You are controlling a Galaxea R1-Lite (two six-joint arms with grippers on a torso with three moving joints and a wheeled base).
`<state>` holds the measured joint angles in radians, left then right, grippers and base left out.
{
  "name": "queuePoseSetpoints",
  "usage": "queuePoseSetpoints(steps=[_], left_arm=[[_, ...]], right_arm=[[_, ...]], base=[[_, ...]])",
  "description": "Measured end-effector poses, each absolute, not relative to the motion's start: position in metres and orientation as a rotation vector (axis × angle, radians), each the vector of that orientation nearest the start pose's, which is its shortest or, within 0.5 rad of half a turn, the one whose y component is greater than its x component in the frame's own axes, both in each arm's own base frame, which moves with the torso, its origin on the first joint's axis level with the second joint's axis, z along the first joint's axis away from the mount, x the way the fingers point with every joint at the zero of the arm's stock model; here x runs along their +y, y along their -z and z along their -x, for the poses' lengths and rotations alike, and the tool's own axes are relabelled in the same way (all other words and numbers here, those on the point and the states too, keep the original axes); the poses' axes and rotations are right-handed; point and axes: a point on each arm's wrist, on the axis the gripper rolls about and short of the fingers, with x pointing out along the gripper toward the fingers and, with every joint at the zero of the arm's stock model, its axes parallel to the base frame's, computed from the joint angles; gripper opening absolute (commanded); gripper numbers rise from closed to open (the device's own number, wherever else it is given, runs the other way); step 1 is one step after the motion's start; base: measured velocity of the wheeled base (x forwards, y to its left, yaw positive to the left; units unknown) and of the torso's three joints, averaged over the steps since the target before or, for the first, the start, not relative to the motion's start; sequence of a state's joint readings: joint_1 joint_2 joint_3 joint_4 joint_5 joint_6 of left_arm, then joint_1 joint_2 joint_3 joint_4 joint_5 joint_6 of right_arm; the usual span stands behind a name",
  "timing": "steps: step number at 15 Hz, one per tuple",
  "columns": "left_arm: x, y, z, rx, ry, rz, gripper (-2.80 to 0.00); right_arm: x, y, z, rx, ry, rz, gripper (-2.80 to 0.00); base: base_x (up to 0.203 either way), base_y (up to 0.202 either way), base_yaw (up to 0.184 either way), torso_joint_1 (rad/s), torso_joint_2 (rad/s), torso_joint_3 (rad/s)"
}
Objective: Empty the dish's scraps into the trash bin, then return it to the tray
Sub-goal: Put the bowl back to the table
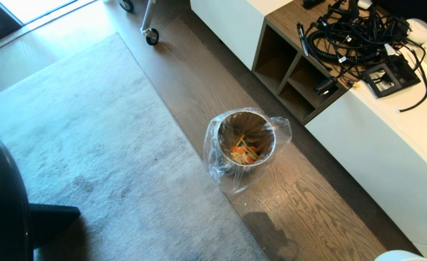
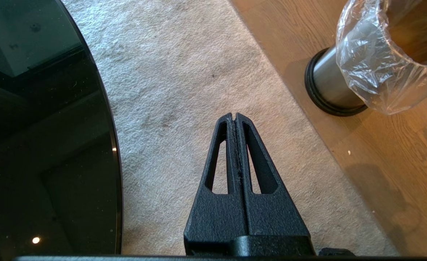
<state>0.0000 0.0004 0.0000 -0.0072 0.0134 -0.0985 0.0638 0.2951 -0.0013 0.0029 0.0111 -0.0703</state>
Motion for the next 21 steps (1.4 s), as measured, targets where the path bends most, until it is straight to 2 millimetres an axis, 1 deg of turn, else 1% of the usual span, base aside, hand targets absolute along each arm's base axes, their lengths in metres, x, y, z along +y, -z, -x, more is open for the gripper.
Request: queuePoseSetpoints(steps=[8,11,13,17,21], left_arm=[[0.000,-0.076,0.023,-0.007,-0.013,0.099,-2.80],[0.000,-0.076,0.023,-0.007,-0.013,0.099,-2.80],[0.000,-0.076,0.023,-0.007,-0.013,0.099,-2.80],[0.000,-0.076,0.023,-0.007,-0.013,0.099,-2.80],[0.000,-0.076,0.023,-0.007,-0.013,0.099,-2.80]], right_arm=[[0.000,-0.079,0.002,0.271,-0.080,0.071,-2.80],[0.000,-0.078,0.003,0.254,-0.012,0.061,-2.80],[0.000,-0.078,0.007,0.208,-0.002,0.056,-2.80],[0.000,-0.076,0.019,0.050,-0.008,0.028,-2.80],[0.000,-0.076,0.022,0.007,-0.008,0.020,-2.80]], base=[[0.000,0.000,0.000,0.000,0.00,0.000],[0.000,0.000,0.000,0.000,0.00,0.000],[0.000,0.000,0.000,0.000,0.00,0.000],[0.000,0.000,0.000,0.000,0.00,0.000],[0.000,0.000,0.000,0.000,0.00,0.000]])
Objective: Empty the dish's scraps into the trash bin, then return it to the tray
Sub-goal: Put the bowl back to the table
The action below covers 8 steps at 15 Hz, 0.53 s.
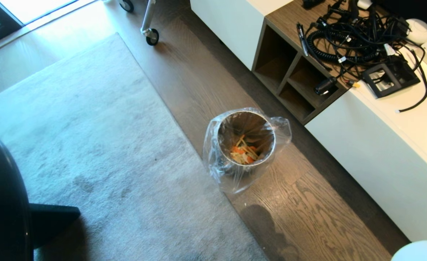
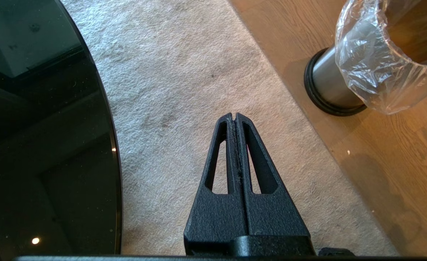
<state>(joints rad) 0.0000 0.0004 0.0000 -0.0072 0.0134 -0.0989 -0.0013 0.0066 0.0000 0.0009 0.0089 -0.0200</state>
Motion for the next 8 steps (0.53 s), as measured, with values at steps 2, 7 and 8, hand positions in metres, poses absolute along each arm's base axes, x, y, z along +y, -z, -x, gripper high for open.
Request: queuePoseSetpoints(steps=[2,7,8], left_arm=[[0.0003,-0.0762,0.0228,-0.007,-0.013,0.099,-2.80],[0.0003,-0.0762,0.0228,-0.007,-0.013,0.099,-2.80],[0.0003,-0.0762,0.0228,-0.007,-0.013,0.099,-2.80]], right_arm=[[0.0002,-0.0755,0.0227,0.001,-0.008,0.020,-2.80],[0.0002,-0.0754,0.0229,-0.002,-0.008,0.020,-2.80],[0.0002,-0.0754,0.0229,-0.002,-0.008,0.020,-2.80]], base=[[0.000,0.000,0.000,0.000,0.00,0.000],[0.000,0.000,0.000,0.000,0.00,0.000],[0.000,0.000,0.000,0.000,0.00,0.000]])
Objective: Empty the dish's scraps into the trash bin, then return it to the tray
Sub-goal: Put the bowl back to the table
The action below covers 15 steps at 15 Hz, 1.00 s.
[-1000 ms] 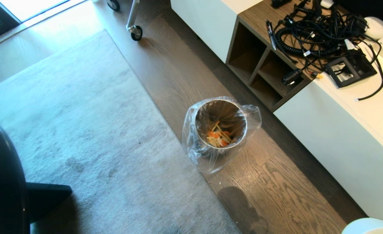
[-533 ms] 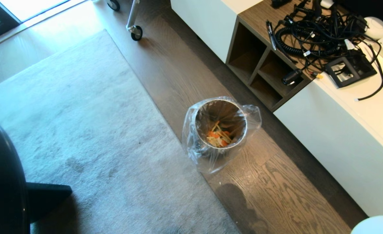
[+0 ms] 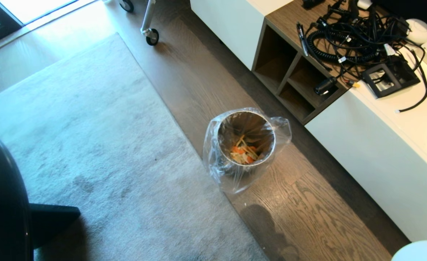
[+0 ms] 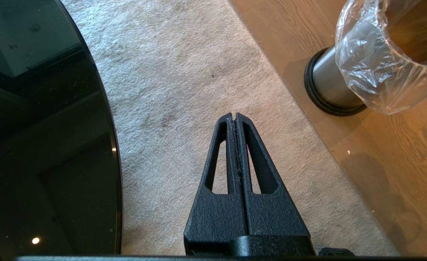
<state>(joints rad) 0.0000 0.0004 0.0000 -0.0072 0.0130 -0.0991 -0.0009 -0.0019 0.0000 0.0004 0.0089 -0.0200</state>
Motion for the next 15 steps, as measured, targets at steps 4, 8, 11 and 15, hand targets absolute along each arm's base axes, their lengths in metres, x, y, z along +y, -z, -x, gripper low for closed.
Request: queuePoseSetpoints(steps=[4,8,11,15], left_arm=[[0.0003,-0.0762,0.0228,-0.007,-0.013,0.099,-2.80],[0.0003,-0.0762,0.0228,-0.007,-0.013,0.099,-2.80],[0.0003,-0.0762,0.0228,-0.007,-0.013,0.099,-2.80],[0.0003,-0.0762,0.0228,-0.007,-0.013,0.099,-2.80]], right_arm=[[0.0002,-0.0754,0.0229,-0.002,-0.008,0.020,-2.80],[0.0002,-0.0754,0.0229,-0.002,-0.008,0.020,-2.80],[0.0002,-0.0754,0.0229,-0.002,-0.008,0.020,-2.80],[0.0002,-0.0754,0.0229,-0.002,-0.008,0.020,-2.80]], base=[[0.000,0.000,0.000,0.000,0.00,0.000],[0.000,0.000,0.000,0.000,0.00,0.000],[0.000,0.000,0.000,0.000,0.00,0.000],[0.000,0.000,0.000,0.000,0.00,0.000]])
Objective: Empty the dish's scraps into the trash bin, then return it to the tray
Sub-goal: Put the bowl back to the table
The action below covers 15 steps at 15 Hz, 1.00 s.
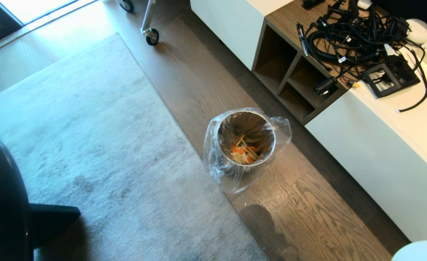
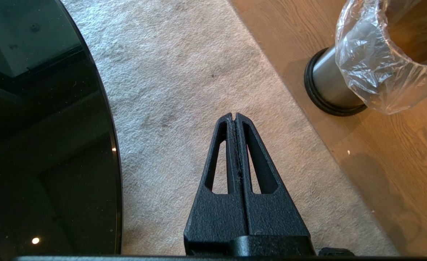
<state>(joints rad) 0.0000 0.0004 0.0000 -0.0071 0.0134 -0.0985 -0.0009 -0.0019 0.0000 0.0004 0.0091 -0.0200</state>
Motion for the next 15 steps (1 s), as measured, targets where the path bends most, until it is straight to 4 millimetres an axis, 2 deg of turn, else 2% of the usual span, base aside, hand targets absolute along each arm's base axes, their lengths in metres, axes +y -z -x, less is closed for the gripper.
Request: queuePoseSetpoints(steps=[15], left_arm=[[0.0003,-0.0762,0.0228,-0.007,-0.013,0.099,-2.80]], right_arm=[[0.0002,-0.0755,0.0229,-0.001,-0.008,0.020,-2.80]], base=[[0.000,0.000,0.000,0.002,0.00,0.183]])
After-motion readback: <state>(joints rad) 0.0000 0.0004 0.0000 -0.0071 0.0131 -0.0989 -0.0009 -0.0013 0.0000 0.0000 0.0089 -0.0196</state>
